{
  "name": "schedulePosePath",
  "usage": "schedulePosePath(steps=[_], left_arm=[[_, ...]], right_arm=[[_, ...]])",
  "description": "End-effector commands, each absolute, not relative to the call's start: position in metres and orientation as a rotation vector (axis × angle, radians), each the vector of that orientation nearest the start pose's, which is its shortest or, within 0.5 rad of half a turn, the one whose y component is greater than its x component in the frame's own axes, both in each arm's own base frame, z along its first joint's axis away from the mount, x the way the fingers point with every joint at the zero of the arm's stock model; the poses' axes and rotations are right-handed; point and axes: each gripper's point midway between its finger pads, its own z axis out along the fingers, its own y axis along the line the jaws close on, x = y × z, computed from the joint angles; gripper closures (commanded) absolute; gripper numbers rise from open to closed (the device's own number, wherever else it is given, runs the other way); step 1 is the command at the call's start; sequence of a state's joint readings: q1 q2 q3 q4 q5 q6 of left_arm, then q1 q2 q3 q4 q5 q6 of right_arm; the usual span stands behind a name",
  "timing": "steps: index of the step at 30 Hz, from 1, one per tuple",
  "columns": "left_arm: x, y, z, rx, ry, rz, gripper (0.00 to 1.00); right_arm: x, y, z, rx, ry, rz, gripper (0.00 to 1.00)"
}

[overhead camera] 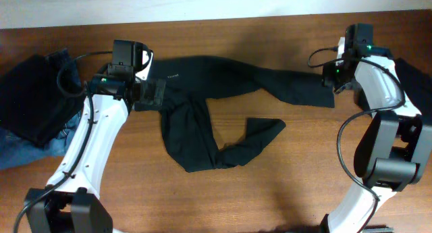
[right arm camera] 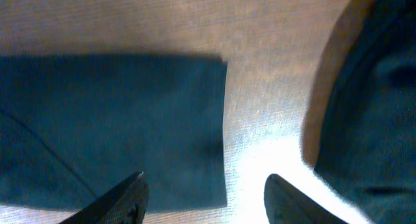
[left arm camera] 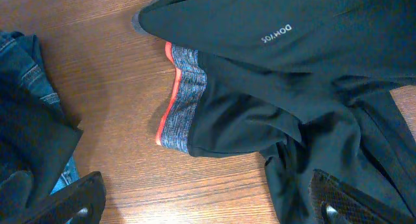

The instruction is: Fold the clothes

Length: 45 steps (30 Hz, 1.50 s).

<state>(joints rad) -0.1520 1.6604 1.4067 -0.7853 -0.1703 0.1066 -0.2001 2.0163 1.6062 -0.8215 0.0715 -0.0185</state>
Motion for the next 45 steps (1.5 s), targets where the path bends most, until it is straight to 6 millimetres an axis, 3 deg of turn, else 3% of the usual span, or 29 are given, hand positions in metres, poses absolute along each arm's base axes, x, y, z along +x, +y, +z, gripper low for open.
schedulePosePath(steps=[1,8,15,26,32,34,36,41,45], left_arm=[[0.419,-0.037,0.176,0.254,2.556,0.182,0.01],[0.419,-0.037,0.176,0.254,2.556,0.182,0.01],[0.419,-0.037,0.176,0.254,2.556,0.182,0.01],[0.419,-0.037,0.176,0.254,2.555,0.182,0.01],[0.419,-0.037,0.176,0.254,2.555,0.182,0.01],[0.419,-0.037,0.176,0.254,2.555,0.182,0.01],[0.419,-0.037,0.176,0.254,2.555,0.182,0.01],[0.419,-0.037,0.176,0.254,2.556,0.182,0.01],[0.419,-0.037,0.176,0.254,2.555,0.182,0.01]], right_arm=[[0.464,-0.103,0.097,0.229,2.73,-0.149,0.36],[0.475,-0.105,0.073,0.219,2.739,-0.145,0.36],[0.49,-0.108,0.035,0.22,2.743,-0.141,0.25],[0.502,-0.107,-0.002,0.215,2.746,-0.116,0.26],[0.506,-0.107,-0.003,0.214,2.732,-0.118,0.54],[0.507,-0.108,-0.002,0.214,2.725,-0.119,0.7],[0.509,-0.108,-0.001,0.214,2.717,-0.121,0.94],[0.525,-0.112,0.013,0.261,2.65,-0.118,0.96],[0.552,-0.118,0.043,0.318,2.532,-0.116,0.92]])
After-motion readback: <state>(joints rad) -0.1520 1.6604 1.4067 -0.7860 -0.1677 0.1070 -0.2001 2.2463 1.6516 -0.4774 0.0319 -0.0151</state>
